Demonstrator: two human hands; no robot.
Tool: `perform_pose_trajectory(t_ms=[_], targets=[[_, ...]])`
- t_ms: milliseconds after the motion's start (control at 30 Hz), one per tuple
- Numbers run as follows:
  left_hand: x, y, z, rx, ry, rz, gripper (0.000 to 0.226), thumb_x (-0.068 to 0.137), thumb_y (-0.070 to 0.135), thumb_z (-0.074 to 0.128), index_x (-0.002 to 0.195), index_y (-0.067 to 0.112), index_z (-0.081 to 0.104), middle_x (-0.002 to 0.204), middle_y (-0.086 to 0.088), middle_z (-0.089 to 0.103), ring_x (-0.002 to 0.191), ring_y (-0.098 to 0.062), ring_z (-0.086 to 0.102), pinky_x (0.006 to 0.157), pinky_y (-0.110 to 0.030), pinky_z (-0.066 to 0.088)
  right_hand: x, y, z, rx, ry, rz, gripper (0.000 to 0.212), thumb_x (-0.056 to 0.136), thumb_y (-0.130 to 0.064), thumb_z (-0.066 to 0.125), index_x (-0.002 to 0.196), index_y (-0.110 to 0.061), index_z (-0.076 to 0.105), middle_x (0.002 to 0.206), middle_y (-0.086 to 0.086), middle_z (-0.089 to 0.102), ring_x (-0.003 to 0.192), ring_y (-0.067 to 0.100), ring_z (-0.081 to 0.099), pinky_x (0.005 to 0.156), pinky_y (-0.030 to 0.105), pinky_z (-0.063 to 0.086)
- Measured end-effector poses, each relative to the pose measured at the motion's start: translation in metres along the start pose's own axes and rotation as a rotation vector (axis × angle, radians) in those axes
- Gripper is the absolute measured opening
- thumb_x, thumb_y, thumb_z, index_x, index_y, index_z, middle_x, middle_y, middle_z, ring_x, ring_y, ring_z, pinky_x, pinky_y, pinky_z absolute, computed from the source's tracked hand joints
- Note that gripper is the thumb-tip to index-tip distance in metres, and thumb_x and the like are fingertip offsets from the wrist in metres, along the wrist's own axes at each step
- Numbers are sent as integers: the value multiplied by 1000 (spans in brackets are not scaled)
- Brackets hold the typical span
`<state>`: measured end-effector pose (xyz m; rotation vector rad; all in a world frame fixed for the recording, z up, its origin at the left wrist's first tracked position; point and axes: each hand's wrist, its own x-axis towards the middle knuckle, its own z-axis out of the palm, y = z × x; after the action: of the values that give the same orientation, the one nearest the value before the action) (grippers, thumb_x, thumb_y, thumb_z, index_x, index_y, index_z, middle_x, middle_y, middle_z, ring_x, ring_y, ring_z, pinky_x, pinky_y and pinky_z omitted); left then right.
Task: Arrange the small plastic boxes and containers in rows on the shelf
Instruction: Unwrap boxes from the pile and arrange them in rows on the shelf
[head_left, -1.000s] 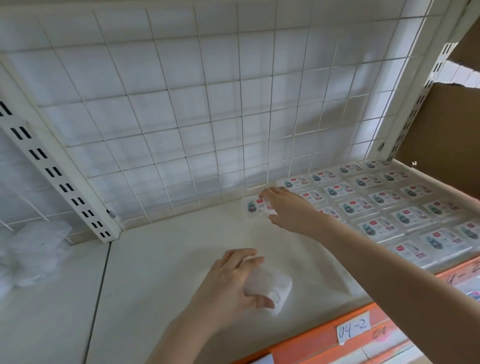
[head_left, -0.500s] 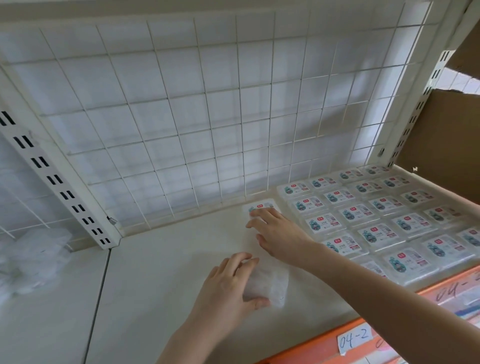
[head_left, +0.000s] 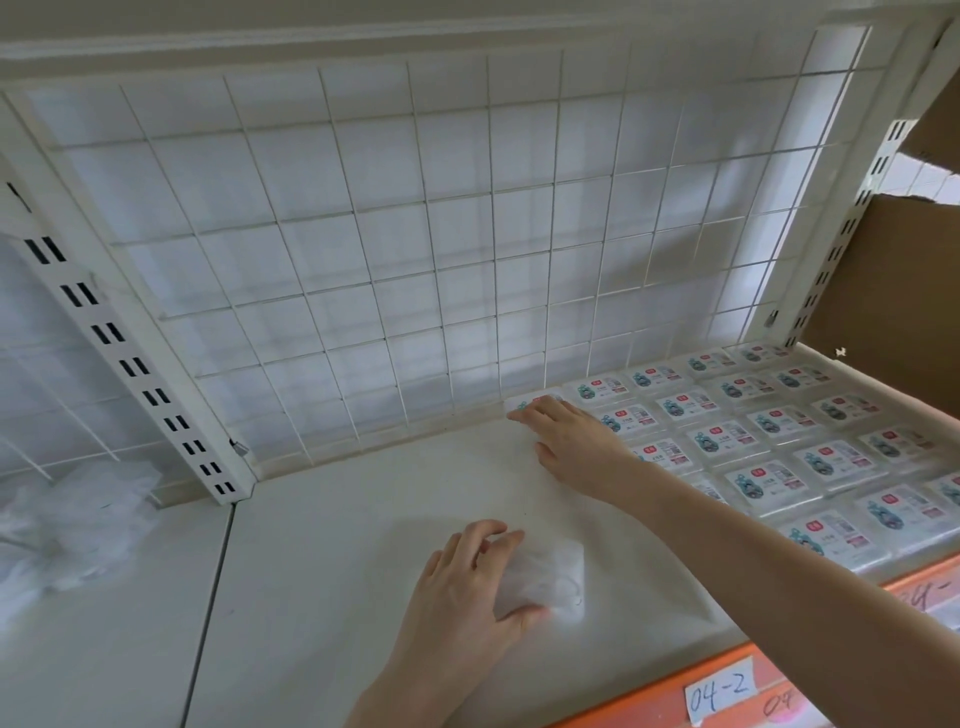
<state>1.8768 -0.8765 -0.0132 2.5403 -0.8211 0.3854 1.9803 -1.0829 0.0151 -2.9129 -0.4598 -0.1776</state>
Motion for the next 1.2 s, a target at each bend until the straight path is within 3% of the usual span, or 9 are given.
perform_pose_trajectory(t_ms=[167,300,400,500,600,733,967,1067,1200], targets=[[1,2,-4,-40,-37,-40,64,61,69,50,114,34,56,113,19,45,98,0,49,77,-21,49,1,-6,0,-6,-16,49,45,94,-14,42,138,-21,39,138,-1,37,130,20,35,103,37,37],[7,2,-15,-265,-25,-276,70,60,81,44,113,37,55,110,19,51,96,4,53,81,-19,45,-12,-26,-8,137,137,74,34,95,-21,45,129,-19,51,132,0,47,124,20,44,94,37,41],[14,0,-25,-597,116,-428,55,67,73,47,98,29,60,83,8,65,73,-4,60,65,-20,47,-38,-49,-18,611,202,93,22,98,-20,47,113,-14,62,112,3,61,98,17,61,85,27,48],[21,5,-33,-856,145,-471,41,83,54,43,88,17,61,72,-2,66,66,-25,64,53,-26,47,-66,-72,-32,1164,37,221,29,99,-30,40,116,-14,57,107,7,62,99,16,63,83,27,55],[25,13,-38,-1041,123,-613,51,97,45,37,84,2,61,62,-14,63,52,-34,62,42,-25,40,-84,-80,-38,1378,-16,221,35,94,-34,45,120,-13,52,105,13,62,99,19,64,77,31,56],[24,23,-39,-1129,45,-671,59,96,43,22,93,1,63,62,-14,67,47,-26,62,40,-23,37,-87,-78,-39,1284,35,218,28,93,-20,53,120,-11,49,101,9,66,91,17,69,72,33,58],[23,20,-29,-1049,156,-727,22,93,24,52,85,10,66,71,-6,71,63,-17,66,48,-26,50,-80,-67,-28,1201,232,397,37,87,-11,63,118,-21,47,110,3,58,91,14,67,79,30,57],[22,19,-28,-1138,232,-809,19,94,18,52,91,3,62,75,-10,71,60,-22,67,49,-27,54,-78,-65,-24,1187,164,386,31,89,-6,60,116,-17,50,107,4,59,87,15,68,84,32,56],[22,20,-25,-1242,257,-843,16,94,14,53,96,-2,56,87,-16,71,77,-31,70,64,-31,58,-76,-71,-21,1090,46,325,28,89,-17,63,115,-21,51,108,-3,61,91,10,65,85,26,54]])
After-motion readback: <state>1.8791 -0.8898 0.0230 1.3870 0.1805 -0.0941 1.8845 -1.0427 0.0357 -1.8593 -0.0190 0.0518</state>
